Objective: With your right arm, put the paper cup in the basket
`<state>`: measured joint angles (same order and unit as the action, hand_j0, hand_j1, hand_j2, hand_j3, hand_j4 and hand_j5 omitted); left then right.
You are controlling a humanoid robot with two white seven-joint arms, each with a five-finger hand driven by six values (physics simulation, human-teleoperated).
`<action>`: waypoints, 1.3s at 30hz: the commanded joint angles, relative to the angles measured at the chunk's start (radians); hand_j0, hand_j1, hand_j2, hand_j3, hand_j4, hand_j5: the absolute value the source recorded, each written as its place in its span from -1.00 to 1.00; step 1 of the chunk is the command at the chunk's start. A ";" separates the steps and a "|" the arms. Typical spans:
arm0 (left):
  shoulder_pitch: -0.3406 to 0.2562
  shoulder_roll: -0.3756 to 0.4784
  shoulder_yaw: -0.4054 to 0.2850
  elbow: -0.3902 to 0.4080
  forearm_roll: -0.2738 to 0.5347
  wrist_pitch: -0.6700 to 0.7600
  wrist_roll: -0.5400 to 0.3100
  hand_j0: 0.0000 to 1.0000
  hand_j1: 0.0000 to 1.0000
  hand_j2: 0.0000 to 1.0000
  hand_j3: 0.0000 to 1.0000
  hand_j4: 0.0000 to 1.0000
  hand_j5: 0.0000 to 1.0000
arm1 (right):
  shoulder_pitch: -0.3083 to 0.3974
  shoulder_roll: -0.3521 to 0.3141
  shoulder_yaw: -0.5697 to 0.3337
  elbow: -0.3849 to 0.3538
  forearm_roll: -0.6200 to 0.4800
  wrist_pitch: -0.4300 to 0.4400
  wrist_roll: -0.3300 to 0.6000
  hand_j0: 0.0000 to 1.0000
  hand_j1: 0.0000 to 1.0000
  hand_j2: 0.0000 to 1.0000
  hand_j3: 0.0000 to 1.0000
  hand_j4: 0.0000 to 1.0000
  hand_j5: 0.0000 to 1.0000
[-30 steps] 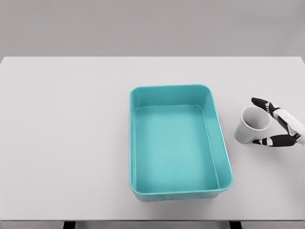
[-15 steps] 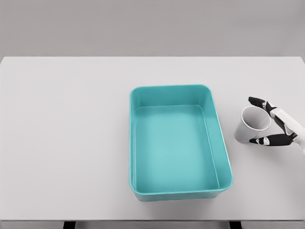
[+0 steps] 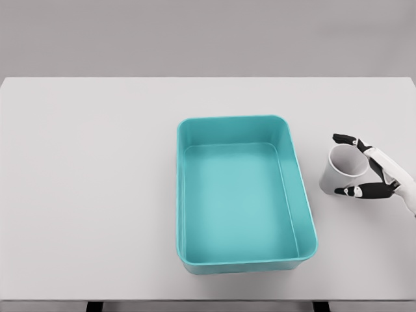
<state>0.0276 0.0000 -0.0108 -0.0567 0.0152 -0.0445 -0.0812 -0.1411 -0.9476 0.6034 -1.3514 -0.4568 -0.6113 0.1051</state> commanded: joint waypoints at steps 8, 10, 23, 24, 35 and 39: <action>0.000 0.000 0.000 0.000 0.000 0.002 0.000 1.00 1.00 1.00 1.00 1.00 1.00 | 0.000 0.000 -0.002 0.000 -0.006 0.000 -0.001 0.29 0.29 0.29 0.29 0.29 0.29; 0.000 0.000 0.000 0.000 0.000 0.000 0.000 1.00 1.00 1.00 1.00 1.00 1.00 | -0.002 0.000 -0.002 0.000 -0.006 0.000 -0.001 0.23 0.23 0.23 0.23 0.23 0.23; 0.000 0.000 0.000 0.000 0.000 0.000 0.000 1.00 1.00 1.00 1.00 1.00 1.00 | -0.106 0.007 -0.002 -0.064 0.017 0.000 0.001 0.18 0.18 0.18 0.18 0.18 0.18; 0.000 0.000 0.000 0.000 0.000 0.002 0.000 1.00 1.00 1.00 1.00 1.00 1.00 | -0.113 0.009 -0.002 -0.069 0.026 0.000 0.001 0.18 0.18 0.18 0.18 0.18 0.18; 0.000 0.000 0.000 0.000 0.000 0.000 0.000 1.00 1.00 1.00 1.00 1.00 1.00 | -0.245 0.024 -0.002 -0.149 0.145 0.000 0.001 0.18 0.18 0.18 0.18 0.18 0.18; 0.000 0.000 0.000 0.000 0.000 0.000 0.000 1.00 1.00 1.00 1.00 1.00 1.00 | -0.273 0.026 -0.001 -0.169 0.194 0.000 0.001 0.19 0.19 0.19 0.19 0.19 0.19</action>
<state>0.0276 0.0000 -0.0108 -0.0567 0.0152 -0.0445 -0.0811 -0.4187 -0.9222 0.6030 -1.5082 -0.2845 -0.6113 0.1059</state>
